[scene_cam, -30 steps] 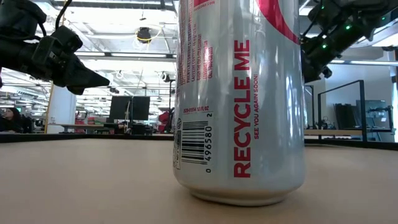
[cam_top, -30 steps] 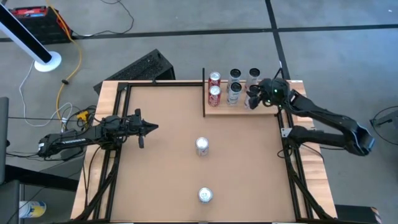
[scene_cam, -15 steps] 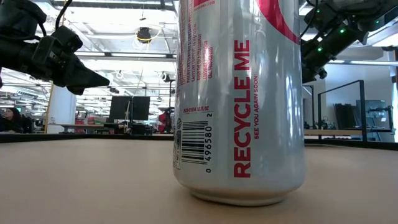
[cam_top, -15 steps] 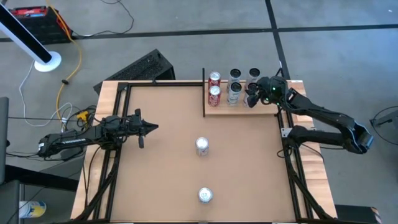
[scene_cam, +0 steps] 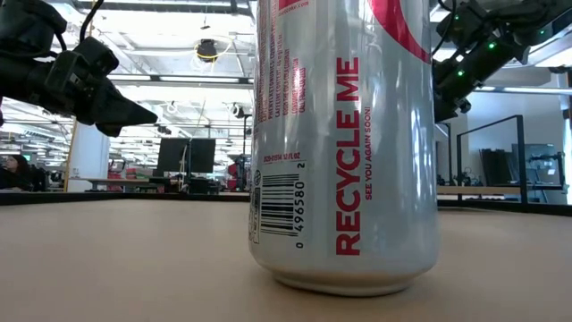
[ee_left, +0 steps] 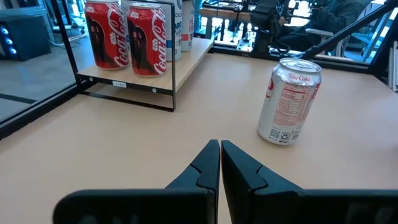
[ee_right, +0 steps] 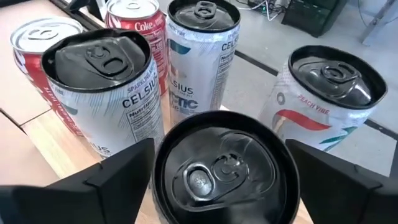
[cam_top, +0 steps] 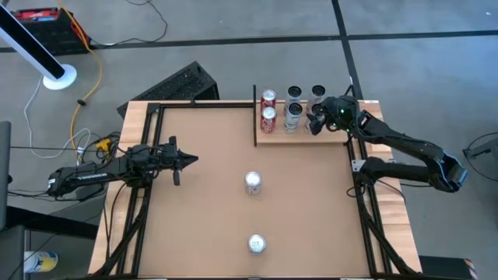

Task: Place canned beverage on shelf
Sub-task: Put the bottom left pink soda can on the shelf, then put the top white soda can on the shelf

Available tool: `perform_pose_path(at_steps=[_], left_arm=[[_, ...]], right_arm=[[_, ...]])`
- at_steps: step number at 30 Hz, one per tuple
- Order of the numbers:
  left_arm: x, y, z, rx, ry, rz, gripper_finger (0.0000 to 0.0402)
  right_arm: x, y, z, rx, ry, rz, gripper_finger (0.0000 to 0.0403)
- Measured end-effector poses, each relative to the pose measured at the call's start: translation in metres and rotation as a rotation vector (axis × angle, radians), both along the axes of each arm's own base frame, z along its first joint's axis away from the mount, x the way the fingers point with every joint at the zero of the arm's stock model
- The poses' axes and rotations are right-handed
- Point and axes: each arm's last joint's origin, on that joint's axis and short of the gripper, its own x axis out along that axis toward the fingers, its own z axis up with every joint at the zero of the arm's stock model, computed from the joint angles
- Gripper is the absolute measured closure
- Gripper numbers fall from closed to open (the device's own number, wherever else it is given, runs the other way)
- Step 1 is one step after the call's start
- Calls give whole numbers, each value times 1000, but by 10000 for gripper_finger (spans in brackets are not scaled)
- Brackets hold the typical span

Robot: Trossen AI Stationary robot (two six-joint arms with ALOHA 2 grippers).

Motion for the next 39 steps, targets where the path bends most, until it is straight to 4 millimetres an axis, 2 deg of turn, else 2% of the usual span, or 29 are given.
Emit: perform_pose_path(at_steps=[4,9,15,21,24,27,32,36,39], left_arm=[[0,0,0,-1,0,-4,401],[0,0,0,0,0,-3,401],[0,0,0,3,1,-4,401],[0,0,0,15,3,-6,401],[0,0,0,22,5,-7,401],[0,0,0,30,7,-8,402],[0,0,0,34,8,-9,402],[0,0,0,23,6,-19,402],[0,-1,1,21,-2,-48,401]], right_arm=[[0,0,4,-6,-3,0,30],[2,-2,20,-35,-17,5,30],[4,1,49,-67,-37,25,30],[15,17,79,-87,-80,122,30],[28,36,87,-90,-133,234,30],[46,62,86,-62,-168,378,30],[83,117,79,1,-229,639,29],[114,164,61,-9,-215,794,29],[133,189,44,-51,-182,818,29]])
